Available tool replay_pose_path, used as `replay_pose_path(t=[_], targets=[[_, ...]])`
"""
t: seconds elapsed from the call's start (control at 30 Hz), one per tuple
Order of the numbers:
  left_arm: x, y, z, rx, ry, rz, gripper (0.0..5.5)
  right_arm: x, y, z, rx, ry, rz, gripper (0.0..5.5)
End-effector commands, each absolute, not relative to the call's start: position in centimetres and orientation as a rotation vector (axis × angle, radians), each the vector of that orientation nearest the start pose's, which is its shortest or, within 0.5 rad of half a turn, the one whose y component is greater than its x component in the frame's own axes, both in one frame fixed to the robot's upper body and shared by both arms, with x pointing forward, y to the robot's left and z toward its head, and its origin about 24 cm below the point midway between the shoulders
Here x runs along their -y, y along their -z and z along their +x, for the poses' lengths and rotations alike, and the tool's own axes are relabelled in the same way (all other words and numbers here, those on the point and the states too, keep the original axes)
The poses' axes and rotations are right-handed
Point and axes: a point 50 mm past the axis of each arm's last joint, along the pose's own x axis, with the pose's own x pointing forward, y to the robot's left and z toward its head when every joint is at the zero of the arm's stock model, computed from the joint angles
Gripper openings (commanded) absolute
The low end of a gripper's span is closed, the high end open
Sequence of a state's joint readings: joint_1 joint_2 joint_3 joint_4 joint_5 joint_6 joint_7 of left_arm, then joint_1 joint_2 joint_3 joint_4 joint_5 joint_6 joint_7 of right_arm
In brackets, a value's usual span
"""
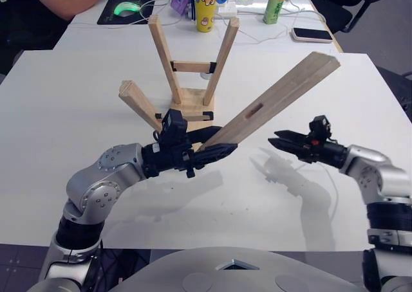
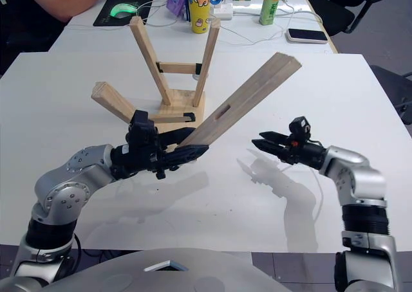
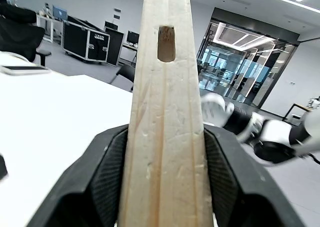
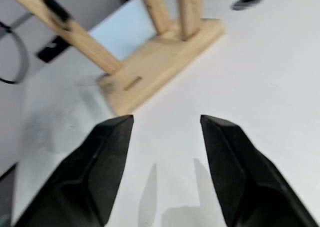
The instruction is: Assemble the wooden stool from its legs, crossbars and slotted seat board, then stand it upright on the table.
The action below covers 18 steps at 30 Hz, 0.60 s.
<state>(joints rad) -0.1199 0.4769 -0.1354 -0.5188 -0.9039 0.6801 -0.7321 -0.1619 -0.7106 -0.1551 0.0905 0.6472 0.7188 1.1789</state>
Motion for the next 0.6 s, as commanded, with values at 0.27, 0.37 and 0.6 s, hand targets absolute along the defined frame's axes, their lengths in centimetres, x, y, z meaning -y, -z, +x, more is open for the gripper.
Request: replay_pose_path(t=[0.27, 0.37, 0.6], targets=[[-12.9, -12.2, 21.9, -0.283, 1.434, -0.486, 2.08, 23.3, -13.9, 23.8, -0.38, -1.337, 0.686, 4.17], [-12.9, -11.5, 21.7, -0.32, 1.448, -0.504, 2.08, 22.5, -14.9, 24.0, -0.33, -1.381, 0.711, 4.17], [-12.8, -10.9, 21.7, -0.353, 1.461, -0.507, 2.08, 21.6, -15.7, 23.4, -0.33, -1.459, 0.765, 4.17]])
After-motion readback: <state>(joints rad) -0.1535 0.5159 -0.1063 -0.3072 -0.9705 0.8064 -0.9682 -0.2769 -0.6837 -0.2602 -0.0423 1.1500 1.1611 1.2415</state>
